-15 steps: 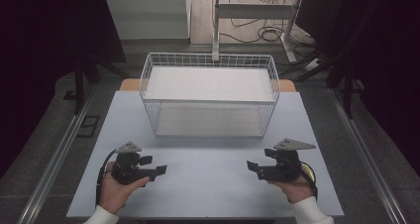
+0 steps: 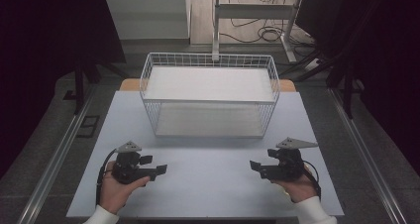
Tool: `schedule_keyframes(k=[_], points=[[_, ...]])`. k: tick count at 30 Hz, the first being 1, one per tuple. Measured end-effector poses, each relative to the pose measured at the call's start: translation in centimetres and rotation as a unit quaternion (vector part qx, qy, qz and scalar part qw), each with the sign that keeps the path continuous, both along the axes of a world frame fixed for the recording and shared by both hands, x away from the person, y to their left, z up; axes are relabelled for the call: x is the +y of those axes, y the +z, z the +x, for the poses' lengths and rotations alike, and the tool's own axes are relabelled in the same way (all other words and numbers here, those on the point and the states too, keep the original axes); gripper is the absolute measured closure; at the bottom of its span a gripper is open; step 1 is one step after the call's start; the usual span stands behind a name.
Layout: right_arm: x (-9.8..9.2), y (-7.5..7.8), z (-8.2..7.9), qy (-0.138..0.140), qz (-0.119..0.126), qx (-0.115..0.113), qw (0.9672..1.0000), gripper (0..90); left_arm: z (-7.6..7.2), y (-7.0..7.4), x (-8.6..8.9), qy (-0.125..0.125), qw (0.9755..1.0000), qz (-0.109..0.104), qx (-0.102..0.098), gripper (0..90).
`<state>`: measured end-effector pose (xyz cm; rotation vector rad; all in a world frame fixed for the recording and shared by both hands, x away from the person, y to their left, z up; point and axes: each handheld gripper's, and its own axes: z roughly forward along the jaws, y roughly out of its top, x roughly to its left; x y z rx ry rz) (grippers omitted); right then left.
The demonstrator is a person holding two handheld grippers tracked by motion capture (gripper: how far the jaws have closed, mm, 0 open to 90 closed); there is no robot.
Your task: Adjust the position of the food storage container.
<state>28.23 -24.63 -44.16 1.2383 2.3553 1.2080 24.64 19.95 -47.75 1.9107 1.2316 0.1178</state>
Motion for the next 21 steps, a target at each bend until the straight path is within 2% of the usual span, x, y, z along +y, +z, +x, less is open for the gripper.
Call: schedule_keyframes(k=[7, 12, 15, 20, 21], points=[[-0.8, 0.2, -0.1, -0.015, -0.005, 0.007, 0.9999, 23.2, -0.1, 0.3, 0.0, -0.002, 1.0000, -0.004, -0.005, 26.7], [-1.2, 0.5, -0.1, -0.017, -0.008, 0.006, 0.9998, 27.7, 0.1, 0.2, -0.2, -0.010, 0.9999, -0.007, -0.001, 26.8], [-2.5, 1.0, 0.0, -0.027, 0.000, 0.010, 0.9996, 32.9, 0.1, -0.1, -0.3, -0.013, 0.9999, -0.009, 0.004, 26.8], [-3.9, 1.3, 0.4, -0.045, -0.009, 0.019, 0.9988, 35.2, 0.1, -0.3, -0.4, -0.019, 0.9998, -0.005, 0.007, 26.8], [-4.9, 1.7, 0.4, -0.057, -0.009, 0.018, 0.9982, 36.7, 0.2, -0.3, -0.3, -0.022, 0.9997, -0.003, 0.007, 26.8]])
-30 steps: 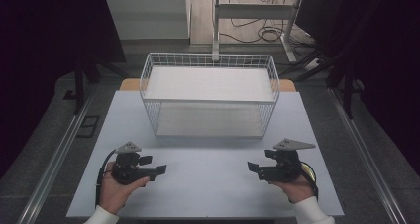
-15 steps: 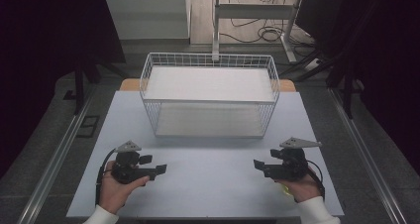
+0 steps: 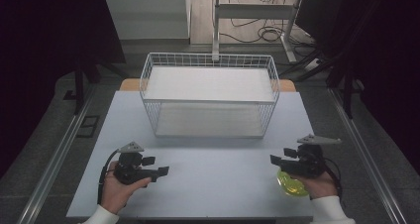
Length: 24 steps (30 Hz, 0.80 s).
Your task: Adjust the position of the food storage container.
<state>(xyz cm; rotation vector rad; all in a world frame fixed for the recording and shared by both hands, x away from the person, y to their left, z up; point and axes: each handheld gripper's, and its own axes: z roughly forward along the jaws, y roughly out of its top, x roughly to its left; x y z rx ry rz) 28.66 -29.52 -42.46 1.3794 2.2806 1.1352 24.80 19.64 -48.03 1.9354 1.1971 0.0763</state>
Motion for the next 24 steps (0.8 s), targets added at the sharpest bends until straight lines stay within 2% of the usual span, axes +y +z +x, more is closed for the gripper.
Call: schedule_keyframes(k=[3, 5, 6, 8, 9, 10, 11, 12, 15, 16, 18, 20, 21, 22, 24], points=[[-1.2, 0.3, -0.1, -0.023, -0.004, 0.002, 0.9997, 39.4, 0.1, -0.2, -0.2, -0.005, 1.0000, 0.004, 0.005, 26.8], [-1.7, 0.3, -0.2, -0.029, -0.003, 0.005, 0.9996, 41.3, 0.1, -0.3, -0.3, -0.007, 0.9999, 0.007, 0.005, 26.9], [-2.7, 0.3, -0.4, -0.043, -0.003, 0.009, 0.9990, 45.9, 0.1, -0.3, -0.4, -0.010, 0.9999, 0.010, 0.004, 27.3], [-3.6, 0.2, -0.7, -0.054, -0.009, 0.018, 0.9984, 52.3, 0.0, -0.3, -0.5, -0.007, 0.9999, 0.012, 0.003, 26.8], [-3.6, 0.2, -0.7, -0.054, -0.009, 0.018, 0.9984, 52.3, 0.0, -0.3, -0.6, -0.003, 0.9999, 0.013, 0.002, 26.8], [-4.4, 0.2, -1.0, -0.067, -0.022, 0.023, 0.9973, 59.0, -0.1, -0.2, -0.6, -0.003, 0.9999, 0.011, 0.003, 26.9], [-4.4, 0.2, -1.0, -0.067, -0.022, 0.023, 0.9973, 59.0, -0.1, -0.2, -0.6, -0.003, 0.9999, 0.011, 0.003, 26.8], [-5.3, 0.0, -1.7, -0.082, -0.031, 0.027, 0.9958, 64.6, -0.2, -0.2, -0.6, -0.003, 0.9999, 0.012, 0.003, 26.9], [-5.9, -0.2, -2.3, -0.089, -0.034, 0.030, 0.9950, 69.3, -0.2, -0.2, -0.7, -0.003, 0.9999, 0.013, 0.005, 26.9], [-6.8, -0.2, -3.2, -0.100, -0.036, 0.028, 0.9940, 74.6, -0.2, -0.3, -0.8, -0.002, 0.9999, 0.011, 0.006, 26.9], [-7.5, -0.2, -3.8, -0.110, -0.041, 0.031, 0.9925, 79.6, -0.2, -0.3, -0.8, -0.003, 0.9999, 0.013, 0.007, 26.9], [-8.2, -0.4, -4.4, -0.124, -0.060, 0.034, 0.9899, 84.4, -0.1, -0.4, -1.0, -0.005, 0.9998, 0.015, 0.010, 27.0], [-8.2, -0.4, -4.4, -0.124, -0.060, 0.034, 0.9899, 84.4, -0.1, -0.4, -1.0, -0.005, 0.9998, 0.015, 0.010, 27.0], [-8.9, -0.7, -4.9, -0.138, -0.080, 0.036, 0.9865, 87.8, -0.1, -0.5, -1.0, -0.005, 0.9998, 0.015, 0.011, 27.0], [-9.6, -1.4, -5.4, -0.144, -0.087, 0.045, 0.9848, 88.6, -0.1, -0.5, -1.0, -0.004, 0.9998, 0.016, 0.011, 27.0]])
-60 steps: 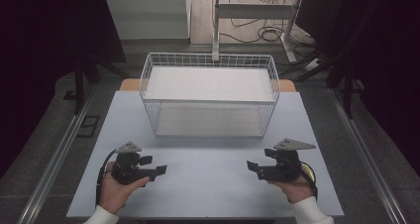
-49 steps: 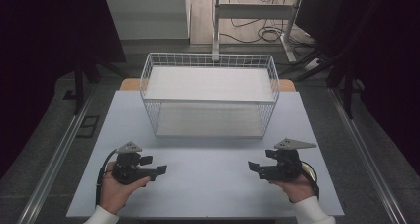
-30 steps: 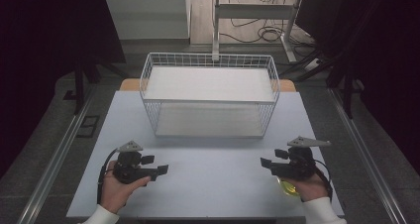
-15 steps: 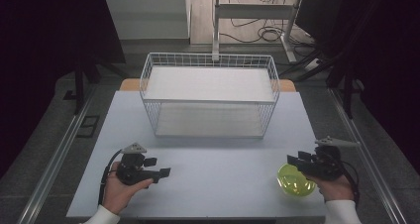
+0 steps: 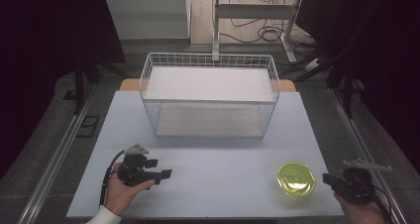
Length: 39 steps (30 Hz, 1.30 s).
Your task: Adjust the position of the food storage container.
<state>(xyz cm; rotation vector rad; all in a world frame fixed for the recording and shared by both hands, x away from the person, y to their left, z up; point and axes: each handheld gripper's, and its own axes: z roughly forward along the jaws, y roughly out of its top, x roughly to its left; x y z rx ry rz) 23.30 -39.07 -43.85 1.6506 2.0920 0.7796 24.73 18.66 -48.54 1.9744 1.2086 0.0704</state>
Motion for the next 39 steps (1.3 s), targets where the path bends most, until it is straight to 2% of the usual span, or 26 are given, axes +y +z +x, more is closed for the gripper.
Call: schedule_keyframes(k=[4, 8, 11, 14, 16, 22, 25, 28, 39], points=[[-0.8, -1.5, -0.5, -0.006, -0.004, 0.032, 0.9995, 88.8, 0.1, -0.1, 0.1, 0.002, 1.0000, 0.001, 0.003, 27.1], [0.1, -2.3, -0.8, 0.010, -0.007, 0.050, 0.9987, 88.9, 0.0, -0.1, 0.0, -0.001, 1.0000, 0.004, 0.002, 27.1], [0.4, -2.6, -0.9, 0.016, -0.010, 0.052, 0.9984, 88.9, 0.0, -0.1, 0.0, -0.002, 1.0000, 0.004, 0.003, 27.1], [0.6, -3.0, -0.9, 0.018, 0.007, 0.056, 0.9982, 88.9, 0.0, -0.2, 0.0, -0.002, 1.0000, 0.005, 0.004, 27.1], [1.1, -3.5, -0.7, 0.026, 0.009, 0.064, 0.9976, 88.9, 0.1, -0.3, 0.0, -0.001, 1.0000, 0.005, 0.005, 27.1], [1.4, -4.1, -0.2, 0.033, 0.024, 0.068, 0.9968, 88.9, 0.1, -0.4, -0.1, -0.003, 0.9999, 0.008, 0.006, 27.1], [1.7, -4.3, -0.1, 0.037, 0.021, 0.067, 0.9968, 88.9, 0.1, -0.5, -0.1, -0.001, 0.9999, 0.007, 0.008, 27.1], [2.0, -4.5, 0.0, 0.042, 0.029, 0.068, 0.9964, 88.9, 0.1, -0.5, -0.1, -0.001, 0.9999, 0.006, 0.008, 27.1], [3.7, -4.3, 0.9, 0.061, 0.027, 0.052, 0.9964, 88.9, 0.3, -0.6, -0.2, -0.003, 0.9999, 0.008, 0.011, 27.2]])
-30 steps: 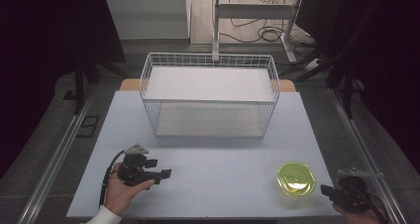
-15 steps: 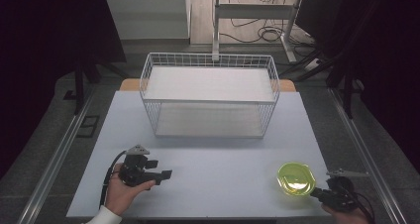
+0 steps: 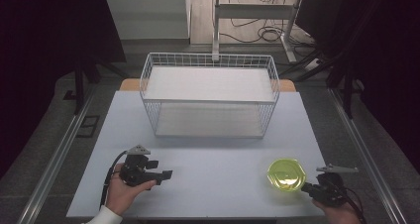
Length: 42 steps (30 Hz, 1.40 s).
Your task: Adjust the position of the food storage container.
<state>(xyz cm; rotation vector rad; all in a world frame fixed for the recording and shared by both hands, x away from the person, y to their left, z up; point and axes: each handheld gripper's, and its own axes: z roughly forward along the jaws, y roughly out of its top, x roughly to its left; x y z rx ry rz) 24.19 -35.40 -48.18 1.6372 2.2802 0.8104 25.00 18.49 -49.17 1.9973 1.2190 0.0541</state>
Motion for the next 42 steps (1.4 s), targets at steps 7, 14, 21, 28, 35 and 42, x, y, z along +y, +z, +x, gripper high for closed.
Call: schedule_keyframes(k=[7, 14, 21, 28, 35, 42], points=[[1.5, -0.3, 0.8, 0.014, -0.010, 0.006, 0.9998, 88.9, 0.0, -0.1, 0.0, -0.002, 1.0000, 0.003, 0.001, 27.2], [2.3, -0.4, 1.4, 0.017, -0.016, 0.005, 0.9997, 88.9, 0.1, -0.1, 0.0, -0.001, 1.0000, 0.003, 0.003, 27.2], [3.8, -0.6, 1.8, 0.033, -0.022, 0.002, 0.9992, 88.9, 0.1, -0.2, -0.1, -0.002, 1.0000, 0.004, 0.002, 27.2], [5.6, -0.6, 2.4, 0.051, -0.027, -0.003, 0.9983, 88.9, 0.1, -0.2, -0.2, -0.003, 1.0000, 0.006, 0.002, 27.2], [7.1, -0.6, 2.9, 0.065, -0.027, -0.004, 0.9975, 88.9, 0.2, -0.3, -0.1, -0.003, 1.0000, 0.007, 0.003, 27.4], [8.6, -0.5, 3.4, 0.077, -0.022, -0.006, 0.9968, 88.8, 0.2, -0.3, -0.1, -0.002, 1.0000, 0.007, 0.003, 27.3]])
